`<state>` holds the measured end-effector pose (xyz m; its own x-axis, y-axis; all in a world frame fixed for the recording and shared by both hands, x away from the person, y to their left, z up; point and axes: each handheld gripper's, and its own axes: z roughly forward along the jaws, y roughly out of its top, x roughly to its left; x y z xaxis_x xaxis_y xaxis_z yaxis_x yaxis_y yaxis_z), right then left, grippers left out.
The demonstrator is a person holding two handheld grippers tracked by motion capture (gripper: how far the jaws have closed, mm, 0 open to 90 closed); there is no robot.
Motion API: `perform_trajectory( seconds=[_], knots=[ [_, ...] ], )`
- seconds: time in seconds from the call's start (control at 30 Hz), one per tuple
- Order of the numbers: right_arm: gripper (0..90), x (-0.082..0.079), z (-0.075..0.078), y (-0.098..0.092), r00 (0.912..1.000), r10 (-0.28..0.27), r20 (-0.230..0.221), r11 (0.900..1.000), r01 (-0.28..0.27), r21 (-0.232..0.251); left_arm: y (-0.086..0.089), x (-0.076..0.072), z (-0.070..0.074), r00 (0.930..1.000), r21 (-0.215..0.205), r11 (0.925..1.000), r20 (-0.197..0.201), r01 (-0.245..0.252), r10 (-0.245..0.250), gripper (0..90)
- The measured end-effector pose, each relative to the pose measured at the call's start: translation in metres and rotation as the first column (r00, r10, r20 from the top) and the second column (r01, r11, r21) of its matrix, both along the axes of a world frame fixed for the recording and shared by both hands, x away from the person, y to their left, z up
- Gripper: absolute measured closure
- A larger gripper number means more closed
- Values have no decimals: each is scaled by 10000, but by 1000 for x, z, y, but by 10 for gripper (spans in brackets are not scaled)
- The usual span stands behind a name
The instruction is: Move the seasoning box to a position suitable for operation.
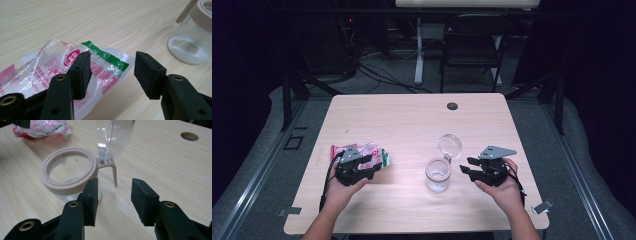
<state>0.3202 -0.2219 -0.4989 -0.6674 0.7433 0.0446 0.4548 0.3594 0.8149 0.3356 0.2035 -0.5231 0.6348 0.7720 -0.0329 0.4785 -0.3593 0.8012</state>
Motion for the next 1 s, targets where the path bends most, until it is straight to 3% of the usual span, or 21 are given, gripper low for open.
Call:
perform_trajectory(
  seconds=[0.13,0.23,0.27,0.47,0.5,0.63,0.73,0.83,1.0],
  knots=[
    [564,2,3,0,10000,-26,-44,9991,28,413,-6,-3,-6,10000,170,9998,10,-55,55,434],
    [565,5,2,1,9997,-152,-184,9988,160,462,-16,-5,-11,9998,886,9961,197,-37,19,412],
    [566,5,2,1,9997,-197,-137,9988,203,442,-19,-6,-13,9995,1251,9921,319,-40,0,408],
    [585,2,4,8,9991,-375,176,9988,369,327,-28,0,-27,9989,2475,9689,468,-55,-63,426],
    [584,1,4,9,9992,-367,140,9989,363,303,-29,1,-29,9987,2476,9688,517,-115,-14,431],
    [543,2,0,12,9986,-340,-397,9990,351,259,-30,4,-32,9969,2900,9561,765,-414,200,444],
    [536,2,-3,14,9980,-348,-532,9990,363,276,-30,7,-35,9952,3242,9439,916,-632,352,442],
    [536,3,-3,14,9981,-352,-515,9991,363,215,-27,11,-38,9940,3386,9372,940,-841,553,427],
    [519,3,-3,14,9979,-403,-498,9986,420,334,-23,16,-45,9915,3964,9105,986,-1174,849,430]
  ],
)
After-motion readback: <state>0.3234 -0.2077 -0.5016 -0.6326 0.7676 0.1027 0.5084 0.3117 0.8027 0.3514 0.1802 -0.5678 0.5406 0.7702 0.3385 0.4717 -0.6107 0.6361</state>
